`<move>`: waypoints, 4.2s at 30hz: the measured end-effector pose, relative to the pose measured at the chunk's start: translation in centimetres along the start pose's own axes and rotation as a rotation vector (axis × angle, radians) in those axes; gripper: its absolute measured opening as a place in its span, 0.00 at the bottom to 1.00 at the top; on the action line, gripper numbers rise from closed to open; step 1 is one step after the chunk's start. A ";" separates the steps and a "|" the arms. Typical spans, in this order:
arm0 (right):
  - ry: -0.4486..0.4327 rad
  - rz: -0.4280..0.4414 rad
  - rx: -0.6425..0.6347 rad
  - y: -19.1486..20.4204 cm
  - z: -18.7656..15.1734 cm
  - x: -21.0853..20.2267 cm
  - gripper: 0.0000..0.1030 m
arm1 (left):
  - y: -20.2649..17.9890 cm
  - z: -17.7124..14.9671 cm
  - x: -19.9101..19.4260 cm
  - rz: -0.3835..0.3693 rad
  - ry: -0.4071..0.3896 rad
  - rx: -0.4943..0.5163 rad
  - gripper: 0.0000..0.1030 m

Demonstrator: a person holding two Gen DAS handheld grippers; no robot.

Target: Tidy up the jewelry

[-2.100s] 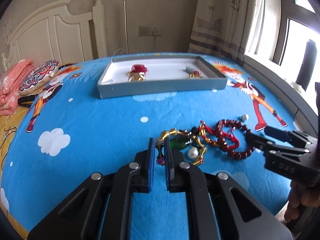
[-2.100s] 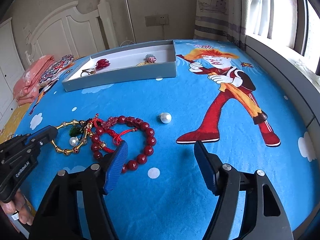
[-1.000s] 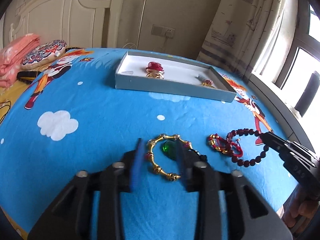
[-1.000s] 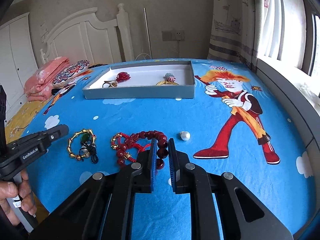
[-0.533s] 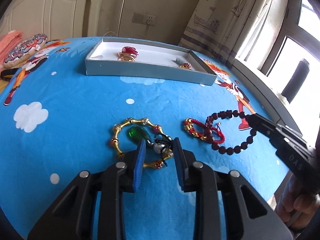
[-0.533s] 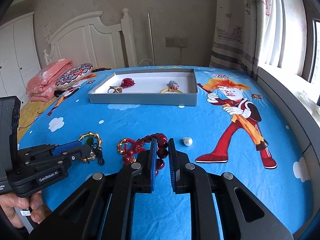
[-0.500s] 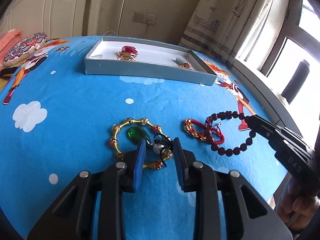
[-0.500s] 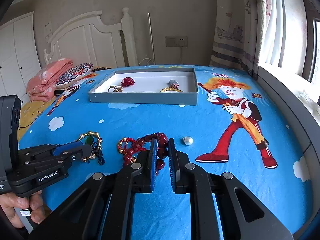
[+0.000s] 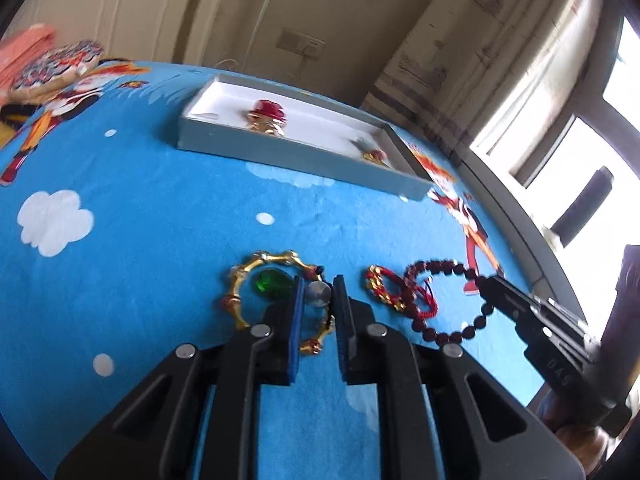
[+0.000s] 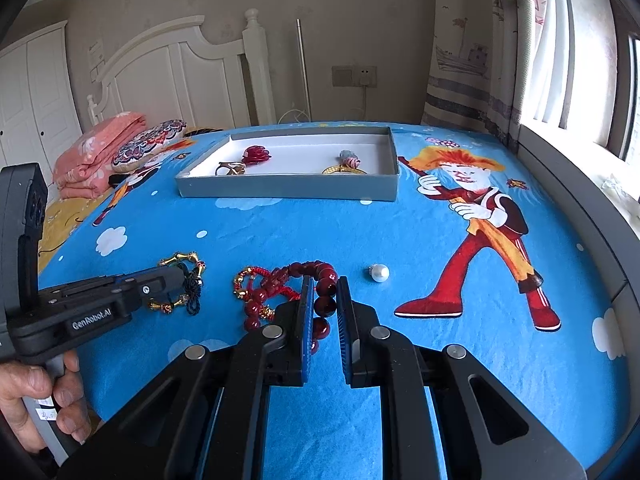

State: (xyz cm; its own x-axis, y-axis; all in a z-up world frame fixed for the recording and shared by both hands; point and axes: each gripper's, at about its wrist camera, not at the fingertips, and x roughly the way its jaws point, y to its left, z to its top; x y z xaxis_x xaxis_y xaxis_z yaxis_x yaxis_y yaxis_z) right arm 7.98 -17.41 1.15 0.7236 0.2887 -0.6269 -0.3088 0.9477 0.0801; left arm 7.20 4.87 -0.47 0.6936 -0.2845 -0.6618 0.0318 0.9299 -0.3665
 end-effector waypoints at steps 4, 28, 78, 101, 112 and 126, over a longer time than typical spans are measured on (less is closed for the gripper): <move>0.002 0.000 0.004 0.0 0.0 0.0 0.14 | 0.5 -0.1 -0.2 0.072 0.013 0.019 0.14; -0.017 0.006 0.015 -0.1 0.2 -0.5 0.14 | -2.5 -1.0 0.4 0.147 0.033 0.219 0.08; 0.165 -0.058 0.092 -2.5 -1.0 1.9 0.63 | -4.2 1.7 -4.5 0.102 -0.150 0.210 0.08; 0.186 -0.025 -0.034 0.7 -1.4 2.5 0.14 | -3.5 1.7 -3.3 0.066 -0.125 0.205 0.08; 0.041 -0.082 -0.017 0.0 3.0 -0.1 0.14 | -5.3 4.5 -3.9 0.058 -0.166 0.248 0.08; -0.033 -0.044 -0.002 -0.2 8.3 0.6 0.14 | -5.8 9.3 -2.1 0.070 -0.192 0.258 0.08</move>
State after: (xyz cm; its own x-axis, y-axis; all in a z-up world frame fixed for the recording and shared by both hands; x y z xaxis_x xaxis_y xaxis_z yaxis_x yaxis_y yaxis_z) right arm 13.60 -16.28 7.13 0.7566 0.2507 -0.6039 -0.2772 0.9595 0.0510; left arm 12.20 2.26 9.11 0.8230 -0.1910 -0.5350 0.1430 0.9811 -0.1304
